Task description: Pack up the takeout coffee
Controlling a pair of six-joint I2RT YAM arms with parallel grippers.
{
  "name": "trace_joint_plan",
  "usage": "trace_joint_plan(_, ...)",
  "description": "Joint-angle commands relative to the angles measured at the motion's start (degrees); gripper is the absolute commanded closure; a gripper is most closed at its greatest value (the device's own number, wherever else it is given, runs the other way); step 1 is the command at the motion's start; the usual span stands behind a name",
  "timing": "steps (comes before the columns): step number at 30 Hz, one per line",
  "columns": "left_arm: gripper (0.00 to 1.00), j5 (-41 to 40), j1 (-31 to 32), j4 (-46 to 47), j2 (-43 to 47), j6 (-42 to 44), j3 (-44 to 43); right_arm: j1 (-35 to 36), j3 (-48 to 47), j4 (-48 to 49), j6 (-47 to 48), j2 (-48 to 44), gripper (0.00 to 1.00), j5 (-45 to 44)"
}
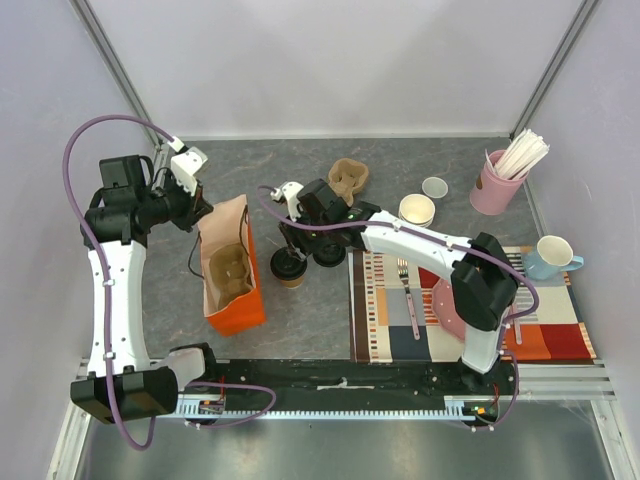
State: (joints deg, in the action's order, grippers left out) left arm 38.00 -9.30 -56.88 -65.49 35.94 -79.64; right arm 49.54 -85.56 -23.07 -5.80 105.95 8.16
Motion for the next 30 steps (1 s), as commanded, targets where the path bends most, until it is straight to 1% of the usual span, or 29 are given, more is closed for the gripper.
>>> trace_joint_plan(1, 0.98, 0.85, -0.28, 1.25, 1.42, -1.84, 0.01, 1.35, -3.91, -2.59, 3.17, 0.13, 0.46, -1.66)
trace_joint_plan(7, 0.98, 1.03, -0.28, 1.25, 1.60, -1.75, -0.08, 1.70, -6.11, -3.73, 3.69, 3.02, 0.53, -3.77)
trace_joint_plan(9, 0.98, 1.11, -0.28, 1.07, 1.68, -1.75, -0.08, 1.79, -6.98, -4.35, 4.31, 3.73, 0.53, -4.38)
trace_joint_plan(14, 0.98, 1.03, -0.28, 0.81, 1.77, -1.58, 0.01, 1.70, -8.65, -4.79, 4.66, 5.67, 0.55, -1.14)
trace_joint_plan(17, 0.98, 1.11, -0.28, 0.90, 1.95, -1.58, 0.09, 1.70, -9.01, -4.79, 4.31, 6.37, 0.61, -0.96)
trace_joint_plan(18, 0.98, 1.11, -0.19, 0.90, 1.95, -1.58, 0.09, 1.70, -8.92, -4.79, 4.31, 6.55, 0.66, -1.13)
trace_joint_plan(20, 0.98, 1.11, -0.37, 0.81, 2.04, -1.49, 0.10, 1.70, -8.66, -4.97, 4.48, 6.55, 0.70, -1.05)
trace_joint_plan(21, 0.98, 1.11, -0.37, 0.72, 1.95, -1.49, 0.09, 1.70, -8.57, -4.88, 4.57, 6.46, 0.74, -1.13)
trace_joint_plan(23, 0.98, 1.11, -0.37, 0.72, 1.95, -1.49, 0.09, 1.70, -8.40, -4.97, 4.84, 6.46, 0.79, -1.04)
trace_joint_plan(24, 0.98, 1.11, -0.28, 0.63, 1.95, -1.66, 0.09, 1.79, -8.31, -5.05, 4.92, 6.20, 0.84, -1.04)
trace_joint_plan(29, 0.98, 1.11, -0.28, 1.25, 1.95, -3.33, 0.36, 1.70, -8.57, -5.23, 5.36, 4.71, 0.95, -2.80)
trace_joint_plan(30, 0.98, 1.20, -0.28, 1.33, 1.86, -3.68, 0.45, 1.70, -8.75, -5.58, 5.36, 4.01, 0.99, -2.98)
